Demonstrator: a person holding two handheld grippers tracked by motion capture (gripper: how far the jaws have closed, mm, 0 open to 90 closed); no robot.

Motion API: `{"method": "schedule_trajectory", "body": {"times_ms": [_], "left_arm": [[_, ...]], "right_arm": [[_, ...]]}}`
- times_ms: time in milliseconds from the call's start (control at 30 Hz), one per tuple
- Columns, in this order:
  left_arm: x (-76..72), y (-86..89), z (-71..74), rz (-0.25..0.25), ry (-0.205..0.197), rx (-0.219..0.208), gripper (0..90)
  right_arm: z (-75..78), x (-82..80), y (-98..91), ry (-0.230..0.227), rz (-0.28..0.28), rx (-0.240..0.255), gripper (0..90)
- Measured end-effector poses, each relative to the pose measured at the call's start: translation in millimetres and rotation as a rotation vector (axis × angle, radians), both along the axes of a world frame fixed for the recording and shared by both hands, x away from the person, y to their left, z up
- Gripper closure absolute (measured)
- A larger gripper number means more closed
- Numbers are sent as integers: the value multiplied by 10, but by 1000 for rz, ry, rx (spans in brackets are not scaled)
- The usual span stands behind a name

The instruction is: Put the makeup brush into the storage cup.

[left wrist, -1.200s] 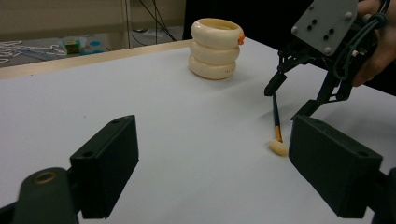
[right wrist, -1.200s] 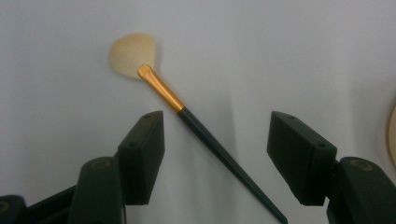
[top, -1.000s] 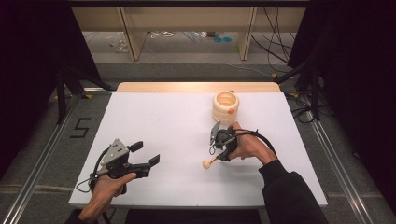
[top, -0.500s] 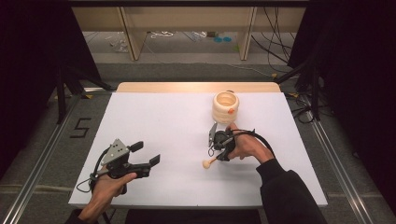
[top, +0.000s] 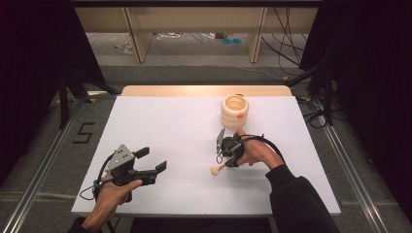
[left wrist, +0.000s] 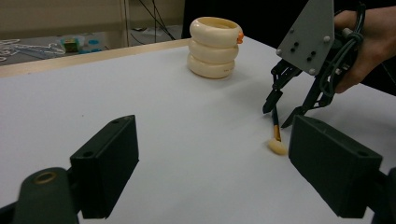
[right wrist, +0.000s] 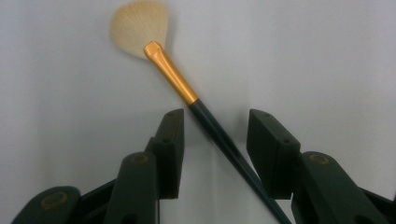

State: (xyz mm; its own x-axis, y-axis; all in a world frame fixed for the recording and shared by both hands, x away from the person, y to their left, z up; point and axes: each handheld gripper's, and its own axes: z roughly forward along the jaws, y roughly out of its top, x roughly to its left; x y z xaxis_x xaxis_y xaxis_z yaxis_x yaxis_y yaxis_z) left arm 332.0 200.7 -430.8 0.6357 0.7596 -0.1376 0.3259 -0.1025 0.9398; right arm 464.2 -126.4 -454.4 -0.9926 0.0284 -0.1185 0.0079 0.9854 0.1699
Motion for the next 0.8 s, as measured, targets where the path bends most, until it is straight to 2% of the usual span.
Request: {"method": "schedule_trajectory", "body": {"times_ms": [33, 100, 267, 400, 433, 567, 600, 700, 800], "left_arm": [[1, 0, -1, 0, 0, 0, 156], [2, -1, -2, -2, 1, 0, 157], [1, -1, -2, -1, 2, 1, 156], [0, 0, -1, 2, 2, -1, 157], [-1, 2, 0, 1, 2, 0, 157], [1, 5, 0, 0, 1, 1, 157], [0, 5, 1, -1, 1, 2, 157], [1, 7, 3, -2, -1, 4, 157], [0, 8, 4, -1, -1, 4, 157]], "right_arm": [[3, 4, 3, 13, -9, 2, 582], [2, 35, -8, -2, 28, -10, 591], [4, 54, -2, 20, 33, -18, 617], [4, 74, 25, 33, 26, -35, 639], [9, 76, 33, 54, 3, -60, 650], [-3, 115, 50, 53, 36, -50, 670], [20, 74, 60, 84, -35, -81, 686], [5, 101, 61, 81, -6, -64, 702], [4, 100, 63, 92, -19, -60, 726]]}}
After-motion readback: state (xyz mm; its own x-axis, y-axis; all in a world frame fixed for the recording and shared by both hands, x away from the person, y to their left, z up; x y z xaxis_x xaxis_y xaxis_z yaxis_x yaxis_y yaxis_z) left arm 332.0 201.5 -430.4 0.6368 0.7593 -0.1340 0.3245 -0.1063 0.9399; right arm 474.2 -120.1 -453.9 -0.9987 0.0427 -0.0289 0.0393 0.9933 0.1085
